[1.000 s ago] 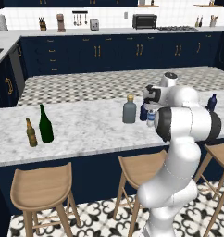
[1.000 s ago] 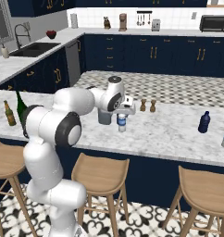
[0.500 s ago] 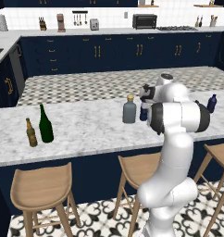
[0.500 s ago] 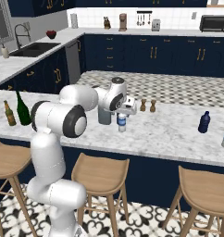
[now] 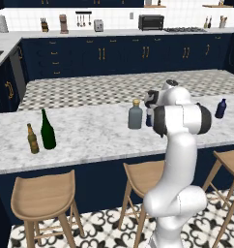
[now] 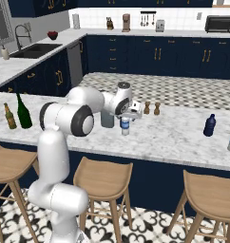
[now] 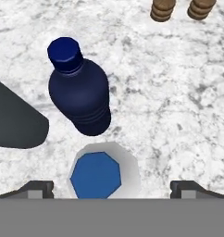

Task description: Move the plastic bottles in the middle to the plastics group, and the glass bottles in the middle to the glass group.

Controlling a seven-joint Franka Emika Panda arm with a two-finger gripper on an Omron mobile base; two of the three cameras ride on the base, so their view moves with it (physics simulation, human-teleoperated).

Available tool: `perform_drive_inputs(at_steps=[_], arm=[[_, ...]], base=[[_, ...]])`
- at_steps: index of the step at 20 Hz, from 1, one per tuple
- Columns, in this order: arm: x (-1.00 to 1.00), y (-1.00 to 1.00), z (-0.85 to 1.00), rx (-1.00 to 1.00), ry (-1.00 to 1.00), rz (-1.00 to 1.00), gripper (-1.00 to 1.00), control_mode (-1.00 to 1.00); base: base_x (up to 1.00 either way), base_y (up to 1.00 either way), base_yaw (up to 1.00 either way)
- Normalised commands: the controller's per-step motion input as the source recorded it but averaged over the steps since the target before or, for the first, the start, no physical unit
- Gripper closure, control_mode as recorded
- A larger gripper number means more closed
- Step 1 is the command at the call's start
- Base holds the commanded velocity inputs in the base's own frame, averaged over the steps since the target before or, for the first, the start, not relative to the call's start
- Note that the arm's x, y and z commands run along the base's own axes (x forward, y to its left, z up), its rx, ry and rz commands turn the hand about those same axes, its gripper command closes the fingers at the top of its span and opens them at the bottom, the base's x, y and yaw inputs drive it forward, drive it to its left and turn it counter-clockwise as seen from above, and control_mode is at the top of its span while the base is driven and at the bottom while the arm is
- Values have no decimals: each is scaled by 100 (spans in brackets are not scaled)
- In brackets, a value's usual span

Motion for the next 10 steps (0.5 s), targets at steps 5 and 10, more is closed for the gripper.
perform_drive_inputs(at_steps=[5,10], arm=[[7,-2,-15,0,0,1,-100,-100],[0,0,-27,0,-4,4,100,-100]], base=[[0,0,0],[0,0,0]])
